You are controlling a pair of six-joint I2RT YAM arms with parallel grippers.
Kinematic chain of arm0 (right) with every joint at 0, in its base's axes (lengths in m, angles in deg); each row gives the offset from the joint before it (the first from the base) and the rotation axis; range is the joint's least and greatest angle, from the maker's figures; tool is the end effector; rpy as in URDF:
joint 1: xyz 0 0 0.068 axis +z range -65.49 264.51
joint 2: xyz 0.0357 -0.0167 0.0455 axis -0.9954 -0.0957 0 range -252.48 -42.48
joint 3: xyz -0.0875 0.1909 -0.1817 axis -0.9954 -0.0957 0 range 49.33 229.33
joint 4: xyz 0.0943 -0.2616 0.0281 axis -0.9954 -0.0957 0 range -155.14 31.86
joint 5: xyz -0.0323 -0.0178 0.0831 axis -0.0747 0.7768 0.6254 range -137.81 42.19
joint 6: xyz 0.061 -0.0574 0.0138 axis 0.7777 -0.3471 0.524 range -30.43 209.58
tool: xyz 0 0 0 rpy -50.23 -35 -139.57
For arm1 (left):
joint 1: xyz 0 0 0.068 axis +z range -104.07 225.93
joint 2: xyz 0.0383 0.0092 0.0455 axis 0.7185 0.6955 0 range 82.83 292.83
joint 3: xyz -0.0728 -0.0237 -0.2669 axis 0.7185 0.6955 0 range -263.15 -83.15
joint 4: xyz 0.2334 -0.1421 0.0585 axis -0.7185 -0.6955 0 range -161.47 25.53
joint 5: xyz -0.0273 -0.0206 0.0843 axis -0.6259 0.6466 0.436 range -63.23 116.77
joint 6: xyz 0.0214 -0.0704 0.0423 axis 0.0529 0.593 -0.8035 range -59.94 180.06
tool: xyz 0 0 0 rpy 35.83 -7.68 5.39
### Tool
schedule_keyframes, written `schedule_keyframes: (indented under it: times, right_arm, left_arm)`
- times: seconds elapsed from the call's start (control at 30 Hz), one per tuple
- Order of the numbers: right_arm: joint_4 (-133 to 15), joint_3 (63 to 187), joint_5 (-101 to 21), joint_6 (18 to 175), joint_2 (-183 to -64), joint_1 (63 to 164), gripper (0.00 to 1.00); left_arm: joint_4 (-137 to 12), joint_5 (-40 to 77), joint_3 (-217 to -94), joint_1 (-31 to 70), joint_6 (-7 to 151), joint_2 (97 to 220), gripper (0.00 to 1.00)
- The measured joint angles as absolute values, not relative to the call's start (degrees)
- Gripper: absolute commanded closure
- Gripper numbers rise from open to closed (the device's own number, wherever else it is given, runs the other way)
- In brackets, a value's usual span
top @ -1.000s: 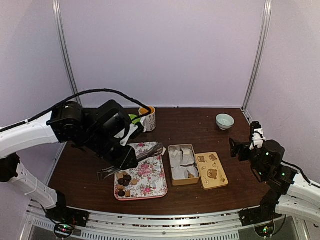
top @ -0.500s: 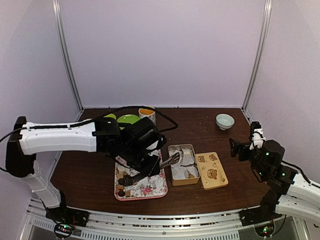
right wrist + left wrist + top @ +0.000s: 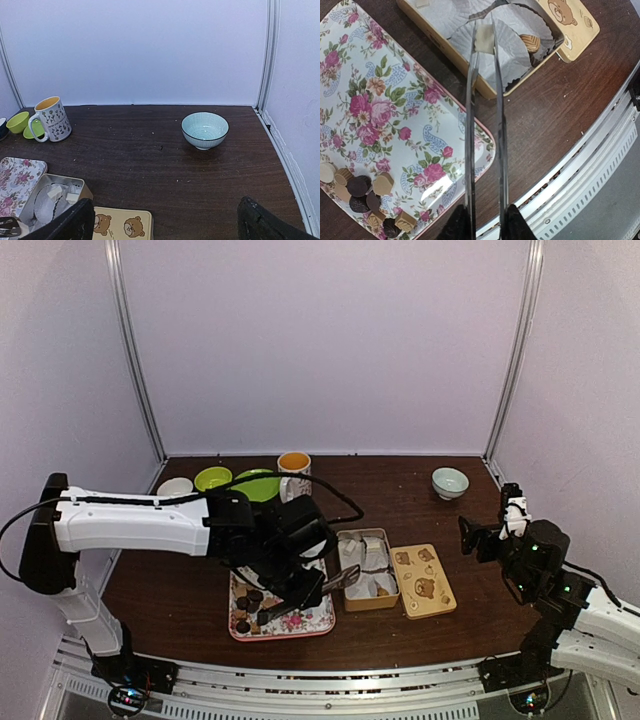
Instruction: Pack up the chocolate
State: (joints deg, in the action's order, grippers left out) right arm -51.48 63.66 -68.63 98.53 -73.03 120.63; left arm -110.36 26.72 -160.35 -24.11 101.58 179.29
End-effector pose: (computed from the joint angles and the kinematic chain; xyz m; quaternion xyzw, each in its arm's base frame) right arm 0.1775 0.0968 0.2103 -0.0630 0.7574 0.1160 0.6395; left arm 0.1304 -0.3590 0.2154 0.2407 0.9465 -0.1782 0.1206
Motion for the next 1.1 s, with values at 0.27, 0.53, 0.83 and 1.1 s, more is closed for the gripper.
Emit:
schedule_keyframes:
  times: [0.27, 0.53, 0.83, 1.1]
  right_arm:
    - [-51.5, 63.7, -68.6, 98.5, -72.9, 120.6, 0.0]
    - [-51.5, 63.7, -68.6, 98.5, -72.7, 120.6, 0.0]
    - [-51.5, 63.7, -68.7, 98.5, -72.6, 120.6, 0.0]
    - [-51.5, 63.6, -68.7, 98.5, -72.4, 120.6, 0.0]
  left_arm:
    - [-110.3, 25.5, -160.4, -24.8, 101.6, 179.3, 0.66]
    - [-110.3, 25.5, -160.4, -25.0, 101.6, 179.3, 0.65]
    - [-112.0, 32.6, -159.5, -25.0, 101.6, 174.8, 0.66]
    - [-116.3, 46.1, -157.4, -23.3, 105.3, 165.2, 0.66]
